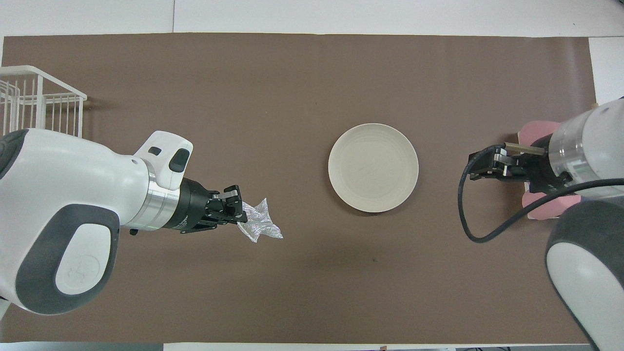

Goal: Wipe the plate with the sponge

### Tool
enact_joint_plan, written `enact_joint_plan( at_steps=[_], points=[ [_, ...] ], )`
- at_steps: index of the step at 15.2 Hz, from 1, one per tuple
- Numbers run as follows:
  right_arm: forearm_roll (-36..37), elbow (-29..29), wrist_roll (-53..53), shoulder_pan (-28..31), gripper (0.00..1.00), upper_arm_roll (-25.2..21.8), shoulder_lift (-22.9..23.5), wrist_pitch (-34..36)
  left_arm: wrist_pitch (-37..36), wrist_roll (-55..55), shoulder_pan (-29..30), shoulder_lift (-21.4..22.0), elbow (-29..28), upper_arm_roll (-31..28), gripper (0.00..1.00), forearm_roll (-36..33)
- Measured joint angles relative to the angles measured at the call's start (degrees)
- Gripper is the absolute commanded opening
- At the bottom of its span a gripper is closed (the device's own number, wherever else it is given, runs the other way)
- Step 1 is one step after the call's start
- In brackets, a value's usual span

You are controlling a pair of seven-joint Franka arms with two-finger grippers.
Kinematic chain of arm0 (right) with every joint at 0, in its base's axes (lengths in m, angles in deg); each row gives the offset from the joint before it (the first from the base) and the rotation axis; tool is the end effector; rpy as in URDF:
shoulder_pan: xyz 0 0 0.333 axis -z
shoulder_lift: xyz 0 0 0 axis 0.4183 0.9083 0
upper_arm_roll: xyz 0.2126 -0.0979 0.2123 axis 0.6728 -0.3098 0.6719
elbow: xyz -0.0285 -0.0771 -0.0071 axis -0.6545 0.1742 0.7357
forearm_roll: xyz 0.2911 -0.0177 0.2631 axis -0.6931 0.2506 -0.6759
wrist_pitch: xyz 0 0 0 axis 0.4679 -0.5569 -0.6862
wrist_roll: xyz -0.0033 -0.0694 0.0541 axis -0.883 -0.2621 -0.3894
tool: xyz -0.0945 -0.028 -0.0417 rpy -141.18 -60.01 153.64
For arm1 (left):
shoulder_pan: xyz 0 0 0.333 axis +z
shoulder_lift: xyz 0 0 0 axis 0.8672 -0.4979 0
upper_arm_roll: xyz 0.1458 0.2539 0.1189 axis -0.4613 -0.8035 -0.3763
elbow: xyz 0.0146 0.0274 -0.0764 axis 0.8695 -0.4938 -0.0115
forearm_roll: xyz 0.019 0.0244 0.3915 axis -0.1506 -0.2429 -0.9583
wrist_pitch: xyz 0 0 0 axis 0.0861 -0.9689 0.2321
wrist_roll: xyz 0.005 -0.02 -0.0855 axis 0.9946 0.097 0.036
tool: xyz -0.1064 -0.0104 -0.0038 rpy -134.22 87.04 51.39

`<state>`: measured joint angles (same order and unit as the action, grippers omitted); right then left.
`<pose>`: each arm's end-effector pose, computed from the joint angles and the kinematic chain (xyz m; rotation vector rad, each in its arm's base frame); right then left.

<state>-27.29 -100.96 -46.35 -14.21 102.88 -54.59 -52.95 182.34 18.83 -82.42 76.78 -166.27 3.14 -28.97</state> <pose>0.5075 0.0956 0.6218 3.1164 -0.3515 -0.0561 0.4485 -0.2494 0.5298 2.7057 0.4065 -0.3505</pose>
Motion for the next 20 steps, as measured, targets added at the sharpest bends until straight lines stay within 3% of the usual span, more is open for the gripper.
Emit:
enact_joint_plan(
  at_steps=[3, 7, 10, 14, 20],
  points=[
    [0.0, -0.04, -9.93, 3.19, 1.0, -0.89, 0.07, -0.39, -8.49, 4.18, -0.06, -2.4, 6.4, 0.11, 0.0, -10.57],
    [0.0, 0.0, -20.12, -2.19, 1.0, -11.27, 0.83, -3.56, -18.74, 5.25, -0.22, -4.36, 11.68, 0.11, 0.0, -23.66],
    [0.01, 2.67, -24.52, -6.55, 1.0, -16.84, 3.46, -3.64, -23.45, 5.3, -0.76, -4.75, 12.15, 0.11, 0.0, -32.65],
    [0.01, 5.84, -24.89, -10.29, 1.0, -21.21, 5.59, 1.99, -29.13, 5.45, -3.25, -5.47, 12.15, 0.2, 0.0, -46.5],
    [0.01, 6.05, -24.9, -12.73, 1.0, -24.34, 5.58, 2.19, -32.87, 5.95, -6.05, -12.52, 12.16, 0.27, 0.0, -65.16]
  ],
)
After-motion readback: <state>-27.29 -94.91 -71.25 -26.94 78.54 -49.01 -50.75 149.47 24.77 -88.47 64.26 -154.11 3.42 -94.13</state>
